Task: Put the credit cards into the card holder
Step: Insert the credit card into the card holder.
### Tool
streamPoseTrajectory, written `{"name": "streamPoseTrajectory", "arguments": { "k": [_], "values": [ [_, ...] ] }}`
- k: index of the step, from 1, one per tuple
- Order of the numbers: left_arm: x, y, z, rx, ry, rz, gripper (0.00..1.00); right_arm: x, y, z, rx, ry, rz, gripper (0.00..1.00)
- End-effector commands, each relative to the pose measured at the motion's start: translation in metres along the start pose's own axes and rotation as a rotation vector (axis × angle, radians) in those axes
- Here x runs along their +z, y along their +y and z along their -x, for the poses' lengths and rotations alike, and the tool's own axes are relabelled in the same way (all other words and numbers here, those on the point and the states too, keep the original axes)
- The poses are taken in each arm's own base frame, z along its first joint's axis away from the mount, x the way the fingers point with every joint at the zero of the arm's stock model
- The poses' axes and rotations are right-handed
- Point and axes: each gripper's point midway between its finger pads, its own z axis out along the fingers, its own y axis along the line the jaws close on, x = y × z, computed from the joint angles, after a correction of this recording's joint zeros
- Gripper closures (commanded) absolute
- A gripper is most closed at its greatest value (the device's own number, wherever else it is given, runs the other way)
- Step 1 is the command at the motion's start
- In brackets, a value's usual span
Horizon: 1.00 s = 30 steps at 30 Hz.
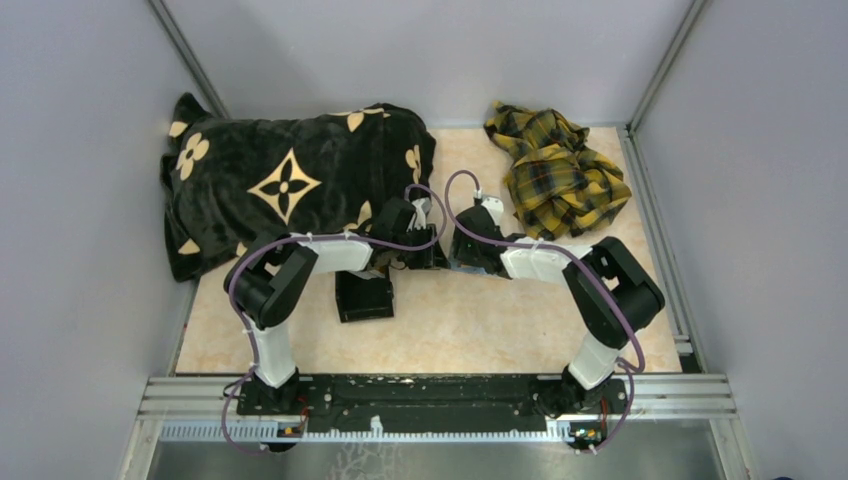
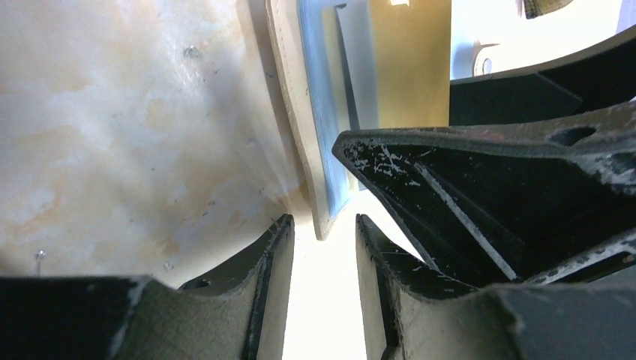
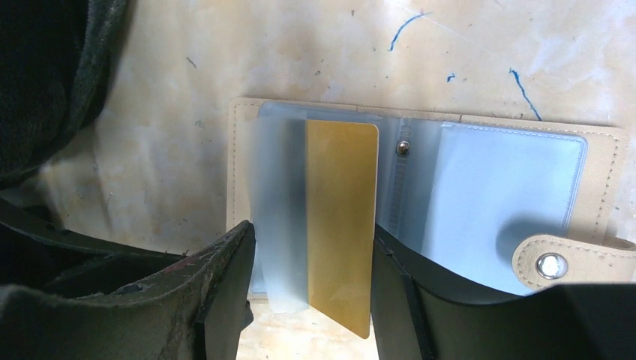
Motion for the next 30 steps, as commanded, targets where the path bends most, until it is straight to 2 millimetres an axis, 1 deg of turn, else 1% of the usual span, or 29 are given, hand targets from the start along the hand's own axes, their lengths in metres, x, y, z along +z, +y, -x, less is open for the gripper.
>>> {"name": "streamPoseTrajectory", "arguments": {
  "k": [1,9,11,12,13,16,23,25,28,30],
  "values": [
    [0.01,0.001,0.003,0.003,0.0,0.003,0.57,-0.023,-0.123,-0.092,-0.21,0.321,-0.426,0.45],
    [0.013,0.006,0.005,0.015,-0.009,0.023,0.57,-0.026,-0.123,-0.094,-0.196,0.324,-0.439,0.48],
    [0.011,0.008,0.007,0.013,-0.027,0.036,0.57,-0.027,-0.121,-0.091,-0.189,0.317,-0.437,0.47],
    [0.01,0.009,0.008,0.013,-0.035,0.04,0.57,-0.028,-0.119,-0.089,-0.185,0.311,-0.43,0.44],
    [0.009,0.008,0.01,0.012,-0.046,0.041,0.57,-0.029,-0.118,-0.087,-0.181,0.308,-0.425,0.39],
    [0.006,0.007,0.012,0.012,-0.061,0.041,0.57,-0.03,-0.11,-0.081,-0.169,0.29,-0.397,0.34],
    [0.006,0.004,0.013,0.002,-0.067,0.026,0.57,-0.033,-0.099,-0.073,-0.132,0.257,-0.345,0.33],
    [0.006,0.003,0.013,0.002,-0.067,0.021,0.57,-0.037,-0.093,-0.064,-0.114,0.223,-0.317,0.33],
    [0.005,0.001,0.013,-0.003,-0.069,0.013,0.58,-0.04,-0.087,-0.057,-0.085,0.19,-0.285,0.33],
    [0.005,0.001,0.012,-0.005,-0.068,0.009,0.57,-0.042,-0.08,-0.052,-0.045,0.177,-0.232,0.33]
  ]
}}
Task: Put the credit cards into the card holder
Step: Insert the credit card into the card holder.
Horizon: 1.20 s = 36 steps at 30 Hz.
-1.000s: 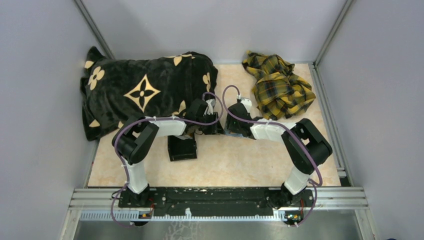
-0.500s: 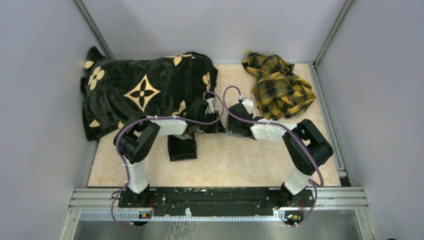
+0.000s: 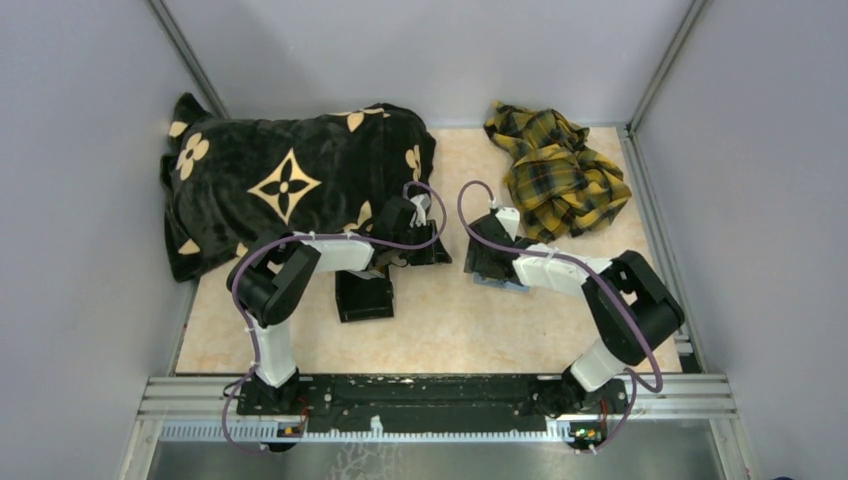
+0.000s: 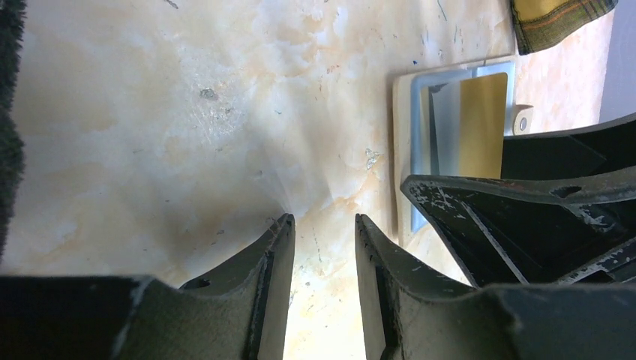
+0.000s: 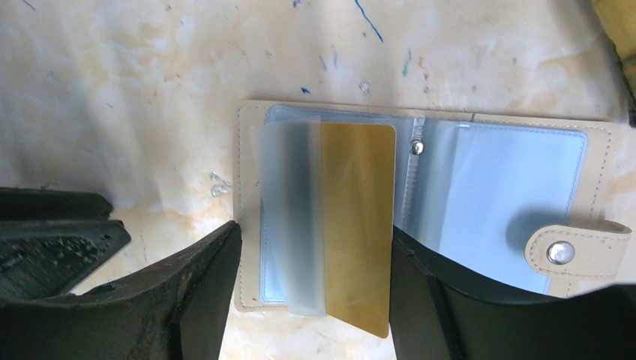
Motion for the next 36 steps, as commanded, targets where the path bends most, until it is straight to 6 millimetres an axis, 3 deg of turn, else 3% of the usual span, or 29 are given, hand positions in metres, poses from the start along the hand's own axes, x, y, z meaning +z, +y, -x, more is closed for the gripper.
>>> {"name": "streamPoseTrajectory", "arguments": {
  "k": [1,13,21,28,36],
  "values": [
    [-0.004,0.0,-0.002,0.0,-0.009,-0.003,0.58,-0.009,-0.032,-0.041,0.008,0.152,-0.036,0.33],
    [-0.007,-0.005,-0.004,-0.005,-0.003,-0.026,0.58,-0.024,-0.012,-0.028,0.13,0.134,0.153,0.34],
    [-0.009,-0.013,-0.001,-0.014,-0.001,-0.055,0.57,-0.042,-0.001,-0.007,0.186,0.085,0.248,0.33],
    [-0.01,-0.022,0.004,-0.023,-0.004,-0.08,0.57,-0.053,-0.013,0.008,0.214,0.033,0.235,0.32],
    [-0.011,-0.024,0.004,-0.031,-0.001,-0.089,0.57,-0.053,-0.024,0.006,0.213,0.029,0.202,0.32]
  ]
}}
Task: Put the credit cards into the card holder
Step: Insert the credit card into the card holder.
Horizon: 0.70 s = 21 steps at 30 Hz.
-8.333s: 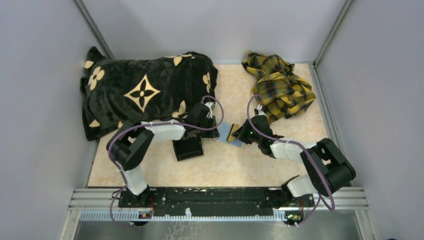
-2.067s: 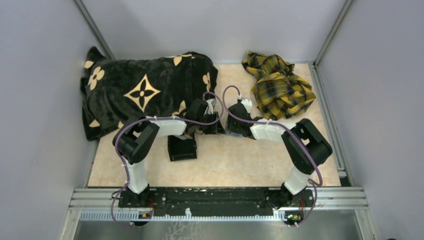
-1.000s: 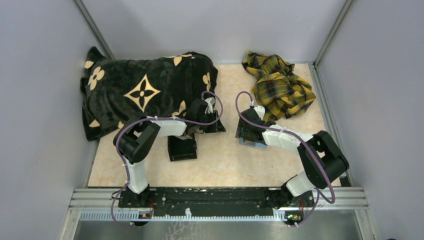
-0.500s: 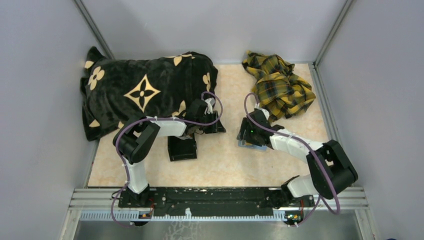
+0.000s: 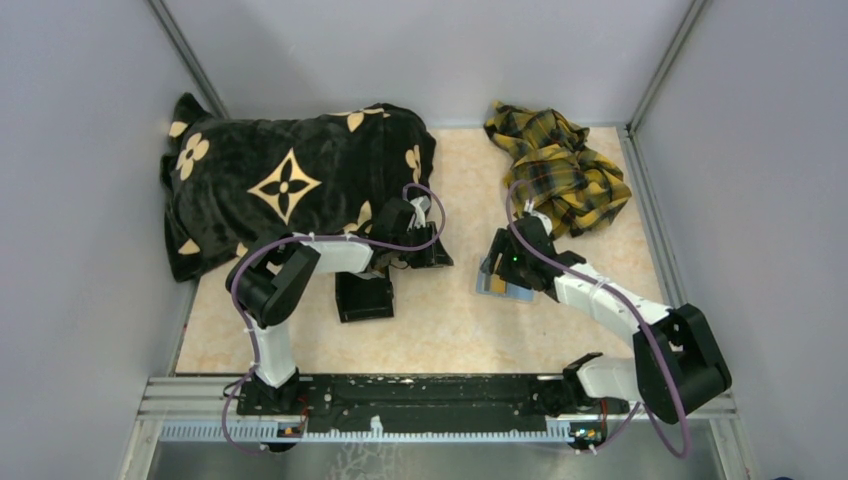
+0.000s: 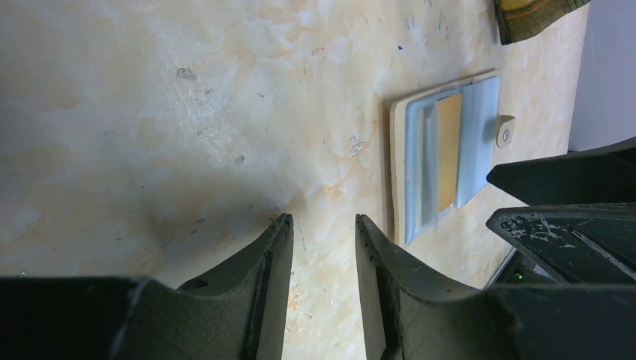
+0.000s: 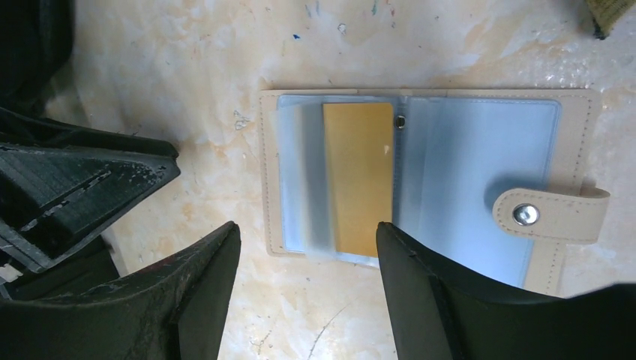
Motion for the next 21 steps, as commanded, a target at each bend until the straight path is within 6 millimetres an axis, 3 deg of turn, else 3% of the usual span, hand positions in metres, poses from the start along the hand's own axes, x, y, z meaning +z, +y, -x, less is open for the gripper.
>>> {"name": "streamPoseTrajectory", "arguments": {
  "k": [1,21],
  "values": [
    [-0.008,-0.019,0.01,0.01,-0.02,-0.049,0.57,-0.003,-0.006,0.004,0.004,-0.024,-0.015,0.32],
    [-0.005,-0.023,0.0,0.006,0.001,-0.077,0.58,0.013,-0.011,0.001,0.004,-0.023,-0.034,0.35]
  ]
}}
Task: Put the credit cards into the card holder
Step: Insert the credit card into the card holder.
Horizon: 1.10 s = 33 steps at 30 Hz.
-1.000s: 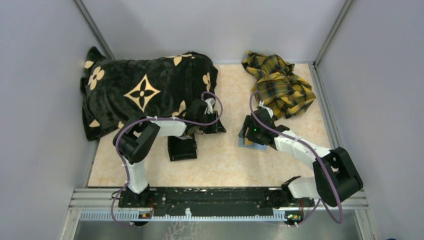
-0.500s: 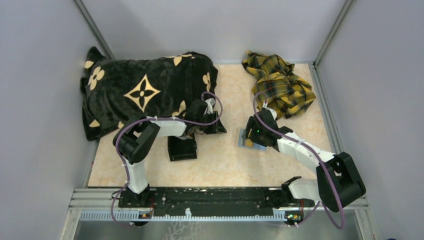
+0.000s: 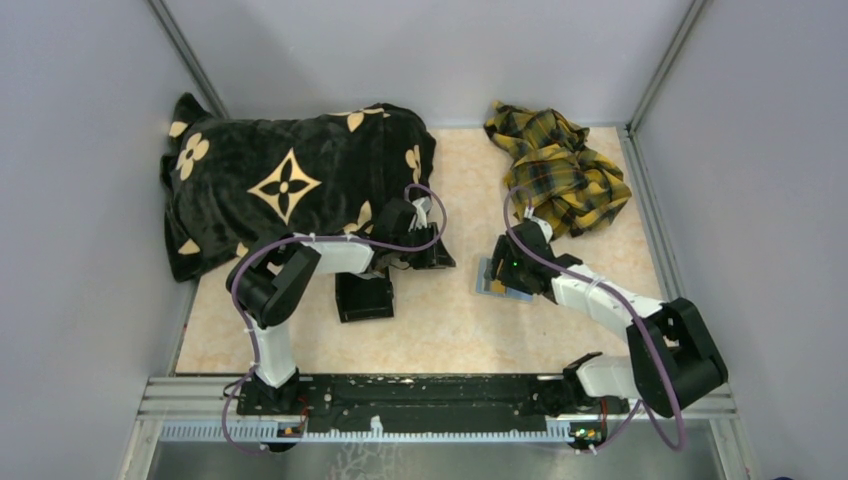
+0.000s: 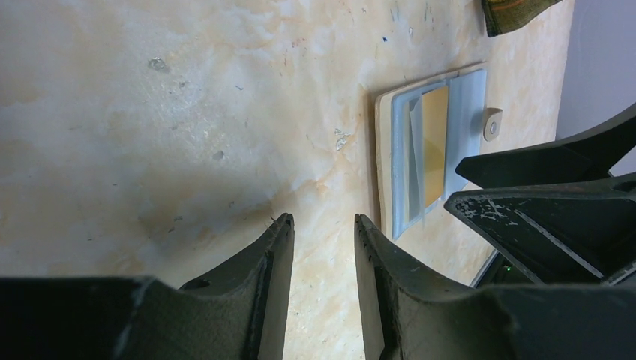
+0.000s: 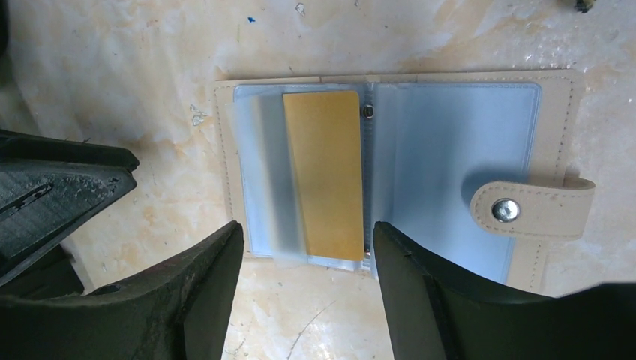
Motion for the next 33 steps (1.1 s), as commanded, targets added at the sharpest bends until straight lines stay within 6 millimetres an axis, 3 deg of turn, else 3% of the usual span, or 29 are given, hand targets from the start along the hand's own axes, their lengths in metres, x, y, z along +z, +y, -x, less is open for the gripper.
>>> {"name": "streamPoseTrajectory", "arguments": {
  "k": [1,23,33],
  "values": [
    [-0.005,-0.017,0.002,0.022,-0.011,-0.053,0.58,0.006,0.007,0.013,0.01,-0.041,0.02,0.36],
    [0.004,-0.019,-0.011,0.022,0.013,-0.056,0.59,0.022,0.021,0.007,0.029,-0.011,0.085,0.37],
    [0.007,-0.015,-0.012,0.021,0.011,-0.048,0.59,0.007,0.029,0.026,0.018,-0.081,0.112,0.4]
  ]
}}
